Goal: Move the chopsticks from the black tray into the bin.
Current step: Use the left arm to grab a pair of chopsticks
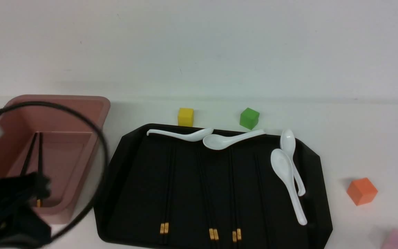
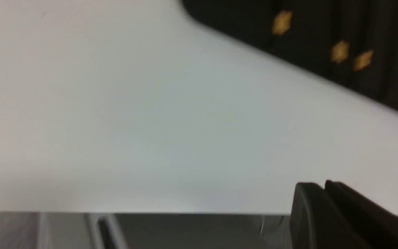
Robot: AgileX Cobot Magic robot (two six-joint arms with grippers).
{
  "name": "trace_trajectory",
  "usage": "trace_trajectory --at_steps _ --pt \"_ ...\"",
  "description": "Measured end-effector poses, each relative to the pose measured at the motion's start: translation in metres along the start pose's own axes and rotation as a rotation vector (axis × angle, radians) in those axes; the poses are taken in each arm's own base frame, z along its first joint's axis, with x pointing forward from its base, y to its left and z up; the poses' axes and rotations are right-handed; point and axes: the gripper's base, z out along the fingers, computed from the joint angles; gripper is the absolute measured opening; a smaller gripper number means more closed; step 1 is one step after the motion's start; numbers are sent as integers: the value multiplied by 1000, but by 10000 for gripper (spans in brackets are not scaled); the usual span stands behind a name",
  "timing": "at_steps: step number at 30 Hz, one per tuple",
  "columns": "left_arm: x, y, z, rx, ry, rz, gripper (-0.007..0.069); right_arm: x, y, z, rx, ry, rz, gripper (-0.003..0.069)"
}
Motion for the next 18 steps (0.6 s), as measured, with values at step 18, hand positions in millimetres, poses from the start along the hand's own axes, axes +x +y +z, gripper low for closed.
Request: trace_trajectory --at_steps 18 --pt "-48 -116 185 -485 129 262 256 0 0 0 0 0 0 240"
